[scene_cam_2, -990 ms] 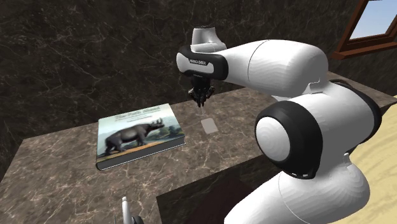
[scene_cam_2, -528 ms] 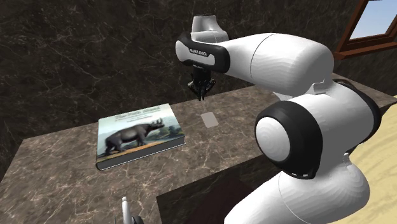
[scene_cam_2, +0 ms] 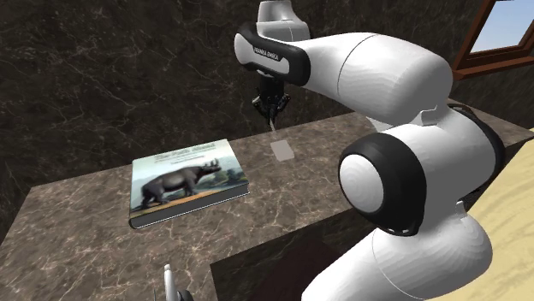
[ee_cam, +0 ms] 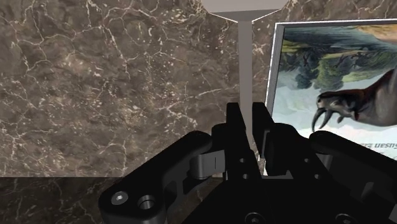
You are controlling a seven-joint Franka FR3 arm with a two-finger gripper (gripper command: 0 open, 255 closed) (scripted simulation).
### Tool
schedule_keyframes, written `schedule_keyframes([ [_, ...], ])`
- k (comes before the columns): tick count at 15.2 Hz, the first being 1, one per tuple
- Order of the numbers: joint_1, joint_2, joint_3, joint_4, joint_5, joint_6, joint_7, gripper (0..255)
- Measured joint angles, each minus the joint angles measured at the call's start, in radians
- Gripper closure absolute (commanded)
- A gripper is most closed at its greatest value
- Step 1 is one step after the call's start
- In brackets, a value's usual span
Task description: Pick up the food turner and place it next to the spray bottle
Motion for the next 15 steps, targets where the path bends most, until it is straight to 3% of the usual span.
schedule_keyframes([
  [5, 0.004, 0.002, 0.007, 0.063, 0.002, -0.061, 0.008, 255],
  [15, 0.071, -0.182, 0.162, -0.113, 0.018, -0.076, 0.226, 255],
])
